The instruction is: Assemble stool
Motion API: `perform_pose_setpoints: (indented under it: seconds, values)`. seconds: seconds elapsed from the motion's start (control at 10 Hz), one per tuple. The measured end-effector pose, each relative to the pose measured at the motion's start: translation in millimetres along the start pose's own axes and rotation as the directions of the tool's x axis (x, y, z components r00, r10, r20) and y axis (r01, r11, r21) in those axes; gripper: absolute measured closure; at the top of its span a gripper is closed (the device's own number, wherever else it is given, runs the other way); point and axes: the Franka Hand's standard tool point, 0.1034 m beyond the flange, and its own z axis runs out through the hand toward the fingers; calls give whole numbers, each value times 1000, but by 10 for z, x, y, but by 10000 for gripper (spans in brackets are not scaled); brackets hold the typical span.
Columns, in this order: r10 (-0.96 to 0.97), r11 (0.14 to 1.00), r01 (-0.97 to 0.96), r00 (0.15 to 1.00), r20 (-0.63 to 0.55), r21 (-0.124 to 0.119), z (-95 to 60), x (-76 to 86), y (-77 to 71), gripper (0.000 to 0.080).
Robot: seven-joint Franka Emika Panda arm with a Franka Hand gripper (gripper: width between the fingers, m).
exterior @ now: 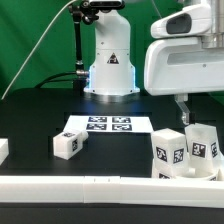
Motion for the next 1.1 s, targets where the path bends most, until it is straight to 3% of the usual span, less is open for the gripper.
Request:
perform_pose_setpoints:
  seconds: [0.2, 0.6, 0.8, 1.1]
  values:
    - [-229, 973, 230, 973, 16, -22, 13, -21, 14, 151]
    - [-560, 826, 564, 825, 80, -32, 49, -88, 14, 151]
    - [-648, 757, 652, 756, 88, -31, 45, -81, 58, 151]
    - [-635, 768, 640, 766, 96, -27, 113, -114, 54, 151]
